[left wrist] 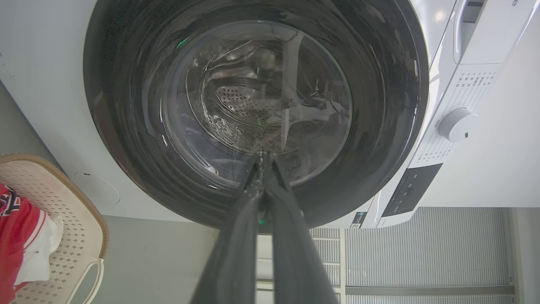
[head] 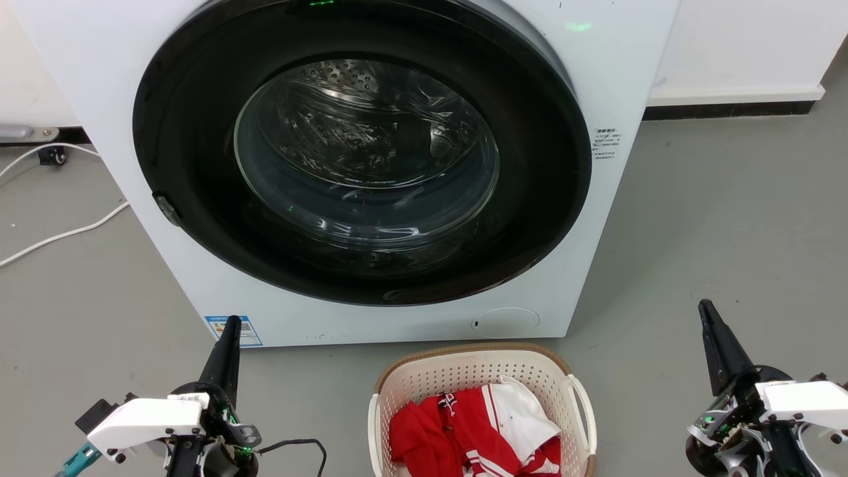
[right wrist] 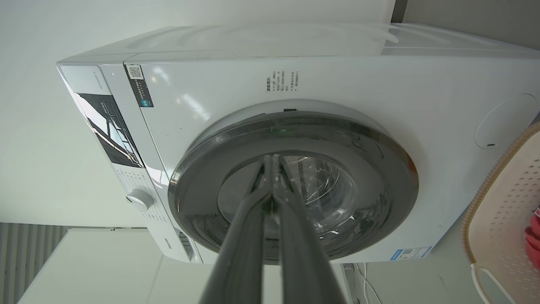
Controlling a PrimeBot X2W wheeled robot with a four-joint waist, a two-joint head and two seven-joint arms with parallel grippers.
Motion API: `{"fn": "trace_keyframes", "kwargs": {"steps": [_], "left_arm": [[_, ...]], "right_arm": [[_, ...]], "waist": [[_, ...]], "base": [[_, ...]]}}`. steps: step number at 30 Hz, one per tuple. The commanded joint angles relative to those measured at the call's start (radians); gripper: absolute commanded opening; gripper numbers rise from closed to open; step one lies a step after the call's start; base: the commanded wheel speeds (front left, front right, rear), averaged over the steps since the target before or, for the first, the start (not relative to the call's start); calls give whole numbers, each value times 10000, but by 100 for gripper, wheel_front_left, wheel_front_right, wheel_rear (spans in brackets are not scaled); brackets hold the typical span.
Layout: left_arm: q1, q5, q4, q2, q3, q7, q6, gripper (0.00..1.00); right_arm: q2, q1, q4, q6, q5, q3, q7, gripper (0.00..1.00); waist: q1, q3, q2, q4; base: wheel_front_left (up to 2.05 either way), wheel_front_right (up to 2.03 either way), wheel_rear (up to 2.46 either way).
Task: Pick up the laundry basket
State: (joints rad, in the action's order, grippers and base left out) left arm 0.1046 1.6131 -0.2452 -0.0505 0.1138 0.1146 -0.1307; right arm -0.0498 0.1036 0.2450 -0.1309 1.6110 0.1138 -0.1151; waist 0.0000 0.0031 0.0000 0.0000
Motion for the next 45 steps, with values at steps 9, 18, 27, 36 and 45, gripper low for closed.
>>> {"fn": "trace_keyframes", "kwargs": {"steps": [9, 18, 27, 36, 45], "left_arm": [[1, -1, 0, 0, 1, -6, 0, 100], [-280, -346, -40, 31, -95, -330, 2, 100], [-303, -1897, 330, 25, -21, -763, 27, 100], [-394, -3898, 876, 20, -191, -1151, 368, 100], [-506, -5686, 1194, 15, -525, -1503, 633, 100]], "right_arm": [[0, -2, 2, 0, -2, -2, 6, 100], [13, -301, 151, 2, -345, -97, 315, 100], [10, -358, -441, 2, -2386, -184, 750, 100], [6, -481, -1082, 2, -4717, -460, 1139, 100], [3, -616, -1438, 2, -6908, -749, 1496, 100]], "waist": [[0, 0, 0, 0], [0, 9, 0, 1], [0, 39, 0, 1], [0, 80, 0, 3], [0, 101, 0, 8]], "base": [[0, 0, 0], [0, 0, 0], [0, 0, 0], [0, 0, 0], [0, 0, 0]]}}
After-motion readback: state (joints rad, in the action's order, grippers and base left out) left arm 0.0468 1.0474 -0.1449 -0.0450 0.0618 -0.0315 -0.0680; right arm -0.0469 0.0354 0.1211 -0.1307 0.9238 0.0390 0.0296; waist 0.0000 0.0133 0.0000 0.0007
